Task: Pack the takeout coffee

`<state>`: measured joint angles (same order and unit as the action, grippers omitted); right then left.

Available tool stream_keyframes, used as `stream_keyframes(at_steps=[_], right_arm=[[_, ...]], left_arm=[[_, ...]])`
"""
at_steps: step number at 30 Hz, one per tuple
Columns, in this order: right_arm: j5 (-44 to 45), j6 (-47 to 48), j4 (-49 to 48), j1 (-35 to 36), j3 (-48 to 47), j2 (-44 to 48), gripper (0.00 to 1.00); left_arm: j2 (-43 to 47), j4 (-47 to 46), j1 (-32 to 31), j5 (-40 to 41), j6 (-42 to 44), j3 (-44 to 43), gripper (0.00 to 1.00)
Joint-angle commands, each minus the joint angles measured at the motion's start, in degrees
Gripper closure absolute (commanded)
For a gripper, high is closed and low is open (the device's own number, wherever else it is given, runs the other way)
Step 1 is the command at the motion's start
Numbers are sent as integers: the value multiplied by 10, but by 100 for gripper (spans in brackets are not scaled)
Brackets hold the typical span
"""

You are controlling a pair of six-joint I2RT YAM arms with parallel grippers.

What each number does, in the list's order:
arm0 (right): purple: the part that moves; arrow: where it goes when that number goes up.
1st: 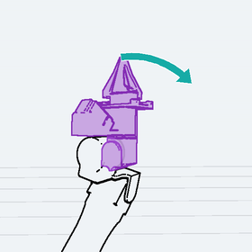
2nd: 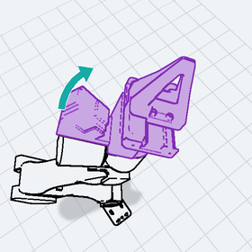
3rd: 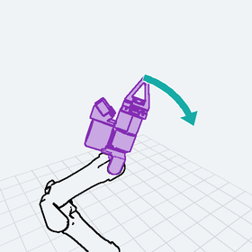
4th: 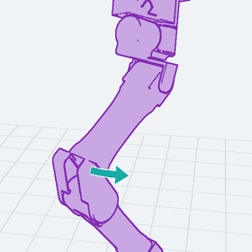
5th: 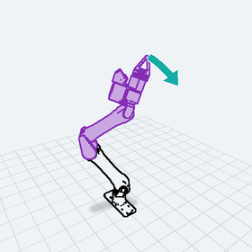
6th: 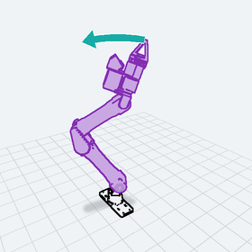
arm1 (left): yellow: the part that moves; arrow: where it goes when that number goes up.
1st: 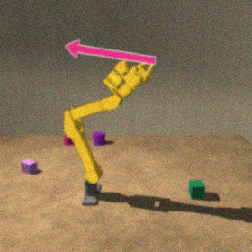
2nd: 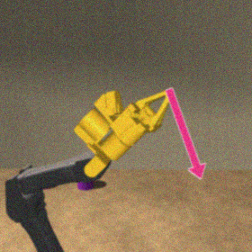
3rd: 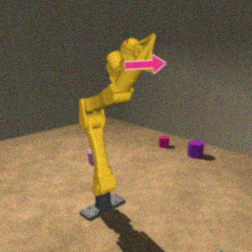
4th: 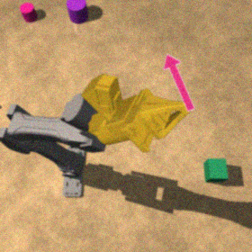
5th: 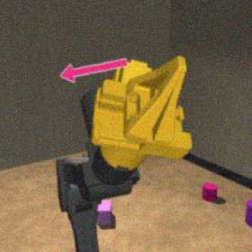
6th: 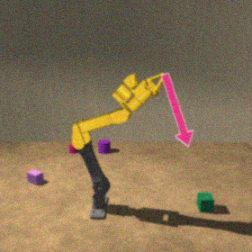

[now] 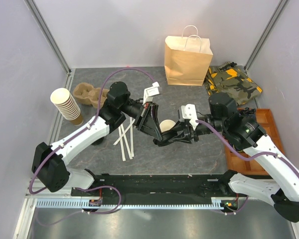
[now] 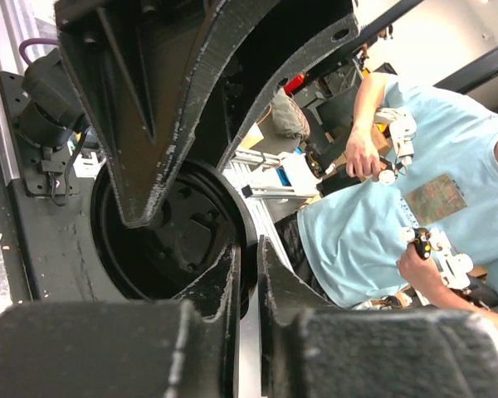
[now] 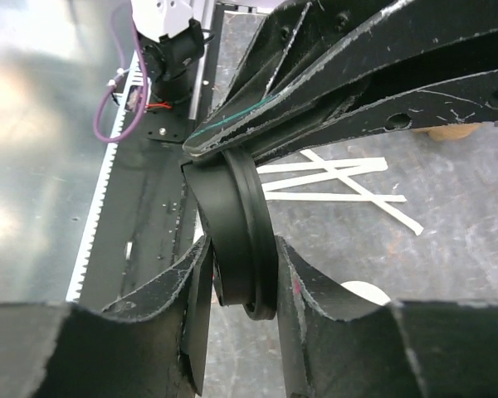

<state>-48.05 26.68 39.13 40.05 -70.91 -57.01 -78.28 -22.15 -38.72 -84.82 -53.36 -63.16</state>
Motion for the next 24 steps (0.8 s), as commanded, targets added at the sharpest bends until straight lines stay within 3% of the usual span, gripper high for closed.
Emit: stream_keyframes(at_steps=[1,6,10,14,17,21,24], right_arm=[[-4,0,6,5,0,0,72],[-3,-29,2,4,10,2,87],[6,-74,-26,2,29,15,100],[9,-150,-63,-8,55,21,100],[-2,-215,-115,-29,76,18,100],[-49,-424,-243,-63,135,21,100],[-71,-564,-394,-88,189,17,100]], left_arm=[[4,58,2,-4,66,-4,80],[18,207,30,46,173,-35,64],[48,236,92,126,216,-44,55],[96,250,141,225,249,-51,50],[125,298,145,269,348,-57,45],[203,319,144,305,475,6,41],[243,309,139,330,562,59,42]])
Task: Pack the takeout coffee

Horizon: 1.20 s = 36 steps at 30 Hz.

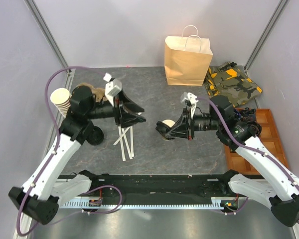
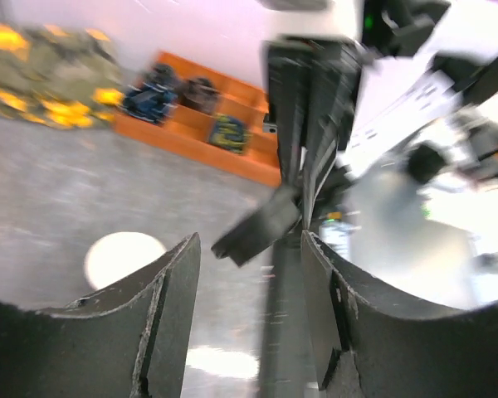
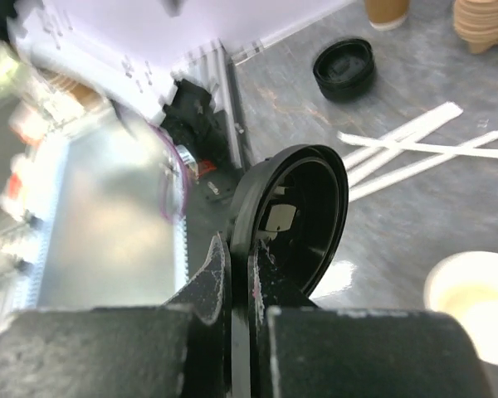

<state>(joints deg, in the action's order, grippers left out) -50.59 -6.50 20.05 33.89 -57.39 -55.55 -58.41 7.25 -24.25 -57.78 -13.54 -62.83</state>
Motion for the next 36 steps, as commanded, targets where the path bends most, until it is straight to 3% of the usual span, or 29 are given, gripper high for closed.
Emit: stream_keyframes(at_steps=[1,3,8,15,36], right_arm=[[-47,-349,-310,-34,70,0,100],[-49,-460,-421,-57,111,-11,100],[-43,-504,-435,-64,85,-32,100],[-48,-490,-398,-64,67,-38,100],[-56,-481,-396,-65,79,-30,100]], left_arm=[[64,11,-9,71,186,64,43],[79,11,-28,89,219,83,43],[84,8,-85,186,270,104,48],[51,-35,-129,219,273,98,54],[23,-52,-145,217,238,51,67]])
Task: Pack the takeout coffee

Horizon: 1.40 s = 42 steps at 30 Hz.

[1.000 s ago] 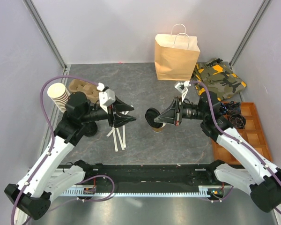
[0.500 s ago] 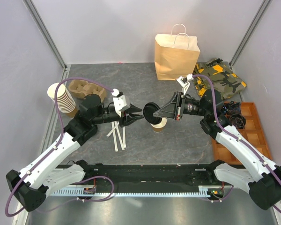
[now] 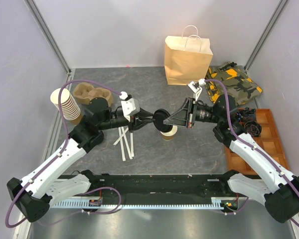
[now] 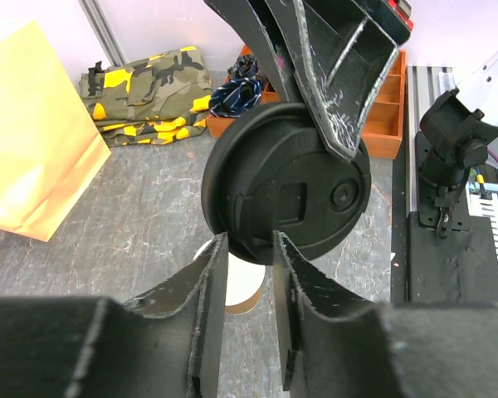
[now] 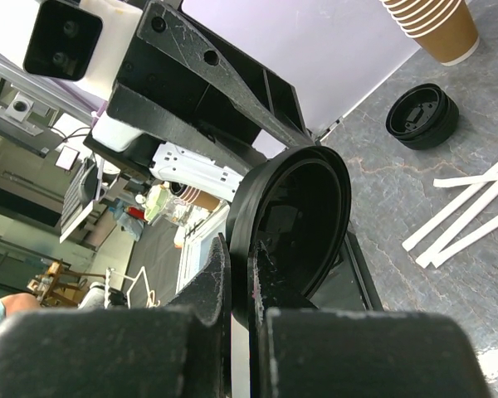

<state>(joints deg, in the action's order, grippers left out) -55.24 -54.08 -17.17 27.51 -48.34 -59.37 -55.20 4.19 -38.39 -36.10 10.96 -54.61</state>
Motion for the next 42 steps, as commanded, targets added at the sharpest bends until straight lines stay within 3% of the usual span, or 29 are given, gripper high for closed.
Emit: stream_keyframes(at_steps=[1,14,36,41,42], right_arm=[[-9,-6,-24,1,-11,8,100],[-7,-4,-23,0,-4,12,100],[-3,-12,-30,0,9,11,100],[-5,-13,-32,0,7,11,100],[-5,-13,-33,0,6,10,100]], left_arm=[[-11,-22,-4,-1,-8,-33,68],[-19,-17,-19,16,0,-45,80],[-18,-15,-27,24,6,-53,72],[-18,-12,-28,16,11,-52,79],[-20,-8,-28,15,10,-53,85]])
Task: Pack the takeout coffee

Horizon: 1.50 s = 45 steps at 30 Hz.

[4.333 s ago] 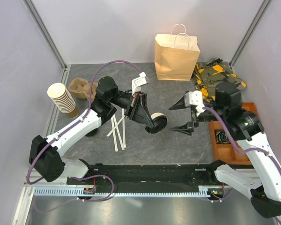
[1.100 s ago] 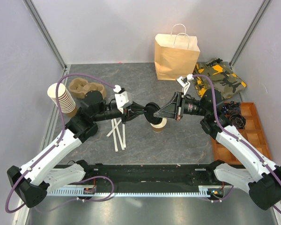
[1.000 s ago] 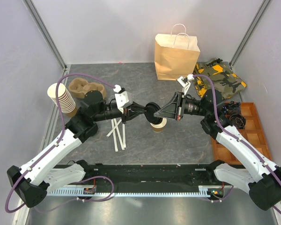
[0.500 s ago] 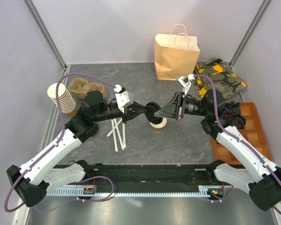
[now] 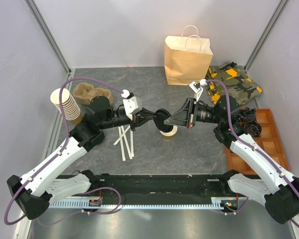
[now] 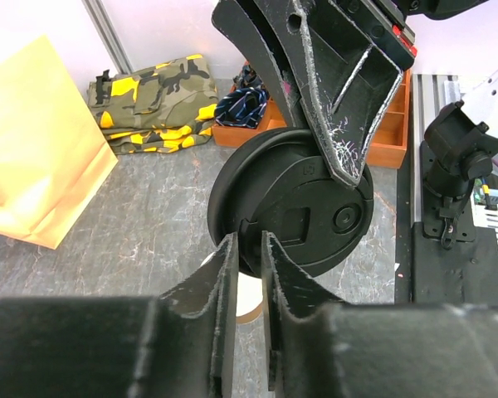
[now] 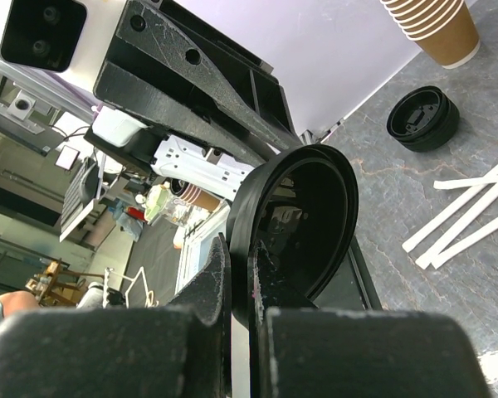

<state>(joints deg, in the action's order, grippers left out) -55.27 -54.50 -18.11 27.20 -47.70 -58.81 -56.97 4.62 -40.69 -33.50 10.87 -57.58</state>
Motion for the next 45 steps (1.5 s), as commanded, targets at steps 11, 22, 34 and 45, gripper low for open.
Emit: stream_keyframes(at_steps=[11,22,34,45], right_arm=[[14,12,17,-9,-10,4,58],[9,84,103,-72,-66,-27,2],[222,444,494,-182,-167,-32,2],[210,431,530,-181,-98,-29,4]], left_arm=[[-19,41,-5,-25,8,-42,98],[-91,147,-5,26,-30,-111,98],[-315,394,-7,142,-125,-321,98],[-443,491,-23,182,-190,-399,98]])
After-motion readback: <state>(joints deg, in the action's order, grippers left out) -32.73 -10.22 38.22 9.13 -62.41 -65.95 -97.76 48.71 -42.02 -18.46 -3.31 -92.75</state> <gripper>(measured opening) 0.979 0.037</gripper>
